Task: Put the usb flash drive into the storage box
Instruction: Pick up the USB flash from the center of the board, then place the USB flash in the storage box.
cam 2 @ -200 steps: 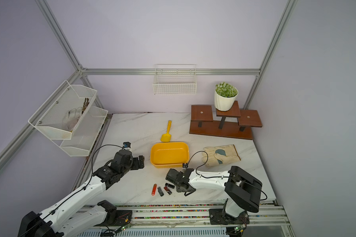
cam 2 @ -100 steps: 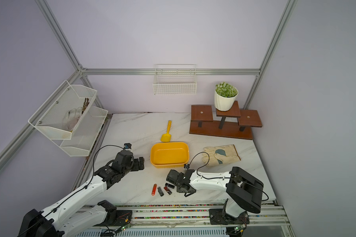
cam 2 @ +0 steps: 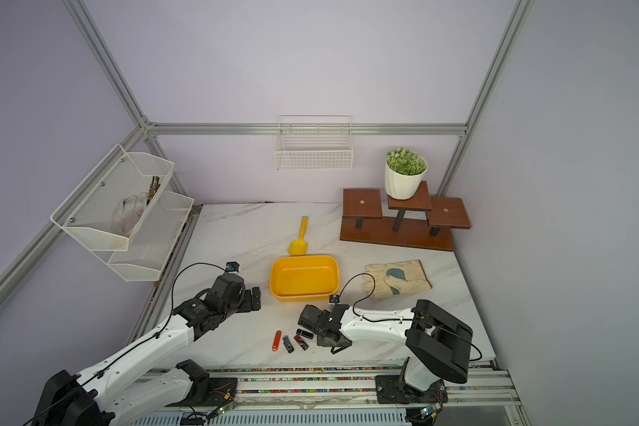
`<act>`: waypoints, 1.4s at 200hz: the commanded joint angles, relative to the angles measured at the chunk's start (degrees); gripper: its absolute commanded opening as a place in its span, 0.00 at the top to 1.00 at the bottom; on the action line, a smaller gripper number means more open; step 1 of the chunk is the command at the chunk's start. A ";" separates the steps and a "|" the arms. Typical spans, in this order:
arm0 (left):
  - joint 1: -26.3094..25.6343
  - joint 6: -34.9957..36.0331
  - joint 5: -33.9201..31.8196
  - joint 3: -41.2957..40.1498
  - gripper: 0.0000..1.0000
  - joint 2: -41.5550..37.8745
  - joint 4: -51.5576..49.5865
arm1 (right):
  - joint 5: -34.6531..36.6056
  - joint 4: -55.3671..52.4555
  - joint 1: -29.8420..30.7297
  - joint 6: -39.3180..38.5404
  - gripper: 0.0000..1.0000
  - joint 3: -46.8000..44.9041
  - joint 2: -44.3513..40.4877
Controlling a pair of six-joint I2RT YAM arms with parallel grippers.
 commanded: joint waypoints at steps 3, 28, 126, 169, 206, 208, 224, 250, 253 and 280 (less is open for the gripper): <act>-1.24 -3.08 -0.83 1.48 0.00 0.84 -3.69 | 0.39 -1.88 0.31 -1.05 0.87 0.08 1.48; -2.38 -5.34 0.72 1.66 0.00 0.79 -5.48 | 0.79 -2.12 0.42 -2.00 1.00 0.55 1.59; -13.70 -13.69 4.98 -0.49 0.14 -1.86 -9.54 | 8.46 -6.27 -2.98 -6.30 1.00 1.73 -4.58; -20.59 -16.56 2.46 -0.63 0.17 1.13 -9.53 | 11.82 -6.56 -8.40 -11.02 1.00 5.56 -9.46; -23.72 -18.41 2.08 0.78 0.16 4.13 -9.39 | 16.01 -5.75 -13.26 -20.72 1.00 16.45 -7.49; -23.84 -18.51 2.07 0.82 0.16 4.23 -9.41 | 16.01 -5.63 -13.56 -21.32 1.00 17.12 -7.23; -24.55 -19.35 2.16 0.89 0.16 5.10 -9.39 | 15.39 -4.11 -16.02 -25.63 1.00 22.14 -3.86; -25.22 -19.71 2.38 1.37 0.17 6.54 -9.26 | 11.69 -0.33 -19.30 -30.54 1.00 27.98 4.74; -25.27 -19.78 2.44 1.46 0.17 6.72 -9.26 | 11.10 0.03 -19.54 -30.94 1.00 28.64 5.74; -25.73 -19.89 2.95 2.02 0.23 8.02 -9.08 | 6.80 0.91 -21.07 -33.57 1.00 34.86 15.44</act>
